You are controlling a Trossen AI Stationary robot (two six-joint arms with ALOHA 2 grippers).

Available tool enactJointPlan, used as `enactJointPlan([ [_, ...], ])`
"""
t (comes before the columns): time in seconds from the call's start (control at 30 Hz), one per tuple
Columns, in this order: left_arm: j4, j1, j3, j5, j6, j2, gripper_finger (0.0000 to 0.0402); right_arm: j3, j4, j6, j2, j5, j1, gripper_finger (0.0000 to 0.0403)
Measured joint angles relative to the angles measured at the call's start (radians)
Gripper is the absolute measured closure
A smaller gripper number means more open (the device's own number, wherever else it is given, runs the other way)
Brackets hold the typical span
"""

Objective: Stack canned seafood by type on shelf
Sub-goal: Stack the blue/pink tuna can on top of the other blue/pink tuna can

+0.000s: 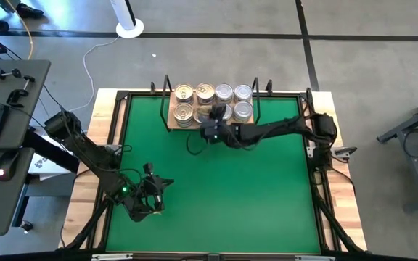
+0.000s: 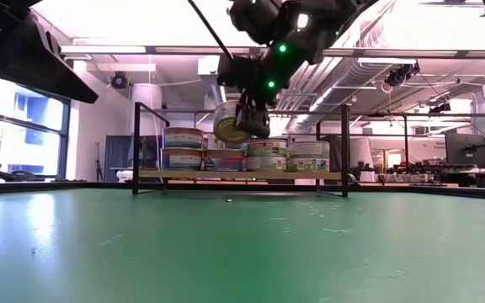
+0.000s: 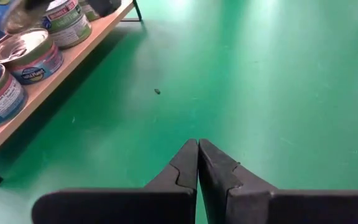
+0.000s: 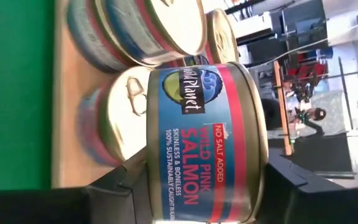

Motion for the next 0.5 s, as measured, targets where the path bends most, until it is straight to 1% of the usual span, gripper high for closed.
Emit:
enactJointPlan([
  [0.07,0.0,0.0,0.0,-0.002,0.0,0.0,0.0401,0.0,0.008,0.001,0.007,-0.022,-0.023,0.0218],
  [0.23,0.0,0.0,0.0,-0.004,0.0,0.0,0.0401,0.0,0.032,0.031,0.011,-0.142,-0.064,0.0218],
  [0.43,0.0,0.0,0.0,-0.005,0.014,0.0,0.0401,0.0,0.04,0.045,0.01,-0.149,-0.087,0.0218],
  [0.5,0.0,0.0,0.0,-0.005,0.018,0.0,0.0401,0.0,0.044,0.045,0.01,-0.171,-0.089,0.0218],
])
